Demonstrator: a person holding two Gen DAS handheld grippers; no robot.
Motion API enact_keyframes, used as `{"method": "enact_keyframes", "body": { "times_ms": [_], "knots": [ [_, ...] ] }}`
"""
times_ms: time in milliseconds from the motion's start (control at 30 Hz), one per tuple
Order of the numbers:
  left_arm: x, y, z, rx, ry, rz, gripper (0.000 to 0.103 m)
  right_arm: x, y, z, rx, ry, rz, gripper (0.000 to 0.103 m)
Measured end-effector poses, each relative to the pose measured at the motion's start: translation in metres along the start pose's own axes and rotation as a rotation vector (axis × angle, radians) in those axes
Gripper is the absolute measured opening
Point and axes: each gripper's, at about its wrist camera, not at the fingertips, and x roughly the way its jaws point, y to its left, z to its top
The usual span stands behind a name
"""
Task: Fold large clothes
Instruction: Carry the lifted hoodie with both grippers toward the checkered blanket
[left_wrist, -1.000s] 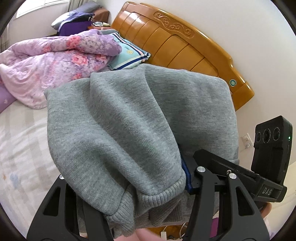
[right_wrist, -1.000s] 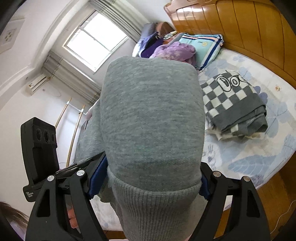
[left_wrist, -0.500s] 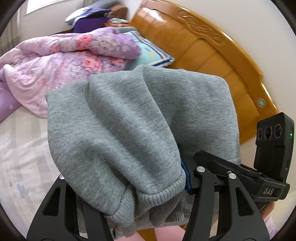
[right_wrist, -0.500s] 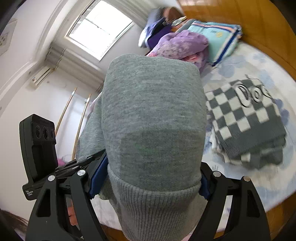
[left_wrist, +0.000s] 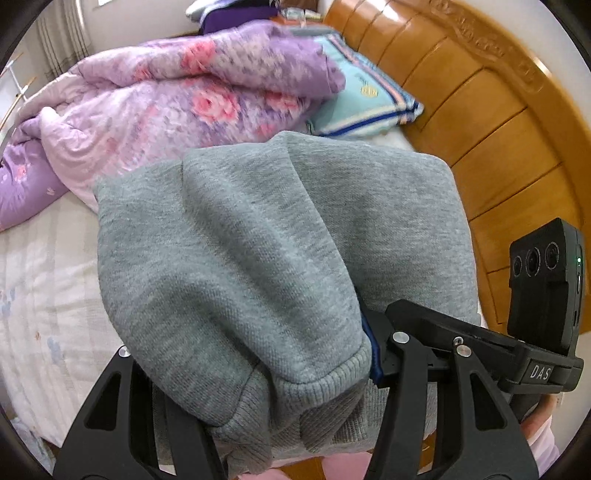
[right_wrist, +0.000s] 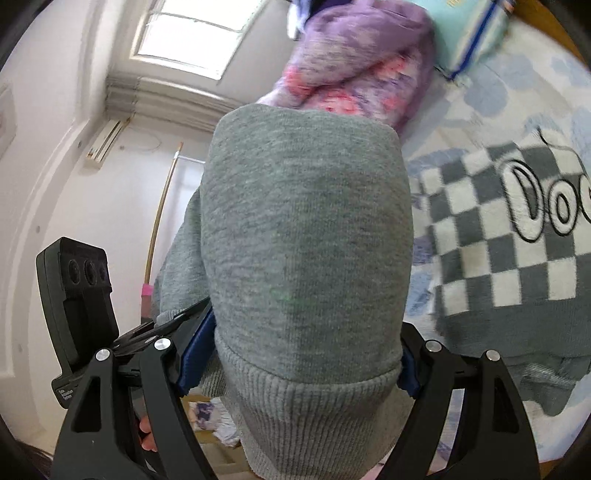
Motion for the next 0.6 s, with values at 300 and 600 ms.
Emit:
{"method": "enact_keyframes", "body": {
  "times_ms": [300, 600],
  "knots": [
    [0.147, -0.043, 0.020, -0.036, 0.164, -0.113, 0.055, -0.008, -0.120, 0.037, 0.116, 0.027, -0.099, 0.077],
    [0.229, -0.071, -0.004, -0.063, 0.249, -0.125, 0.064, -0.017, -0.186, 0.041, 0.122, 0.109, -0.330, 0.078]
  ]
}}
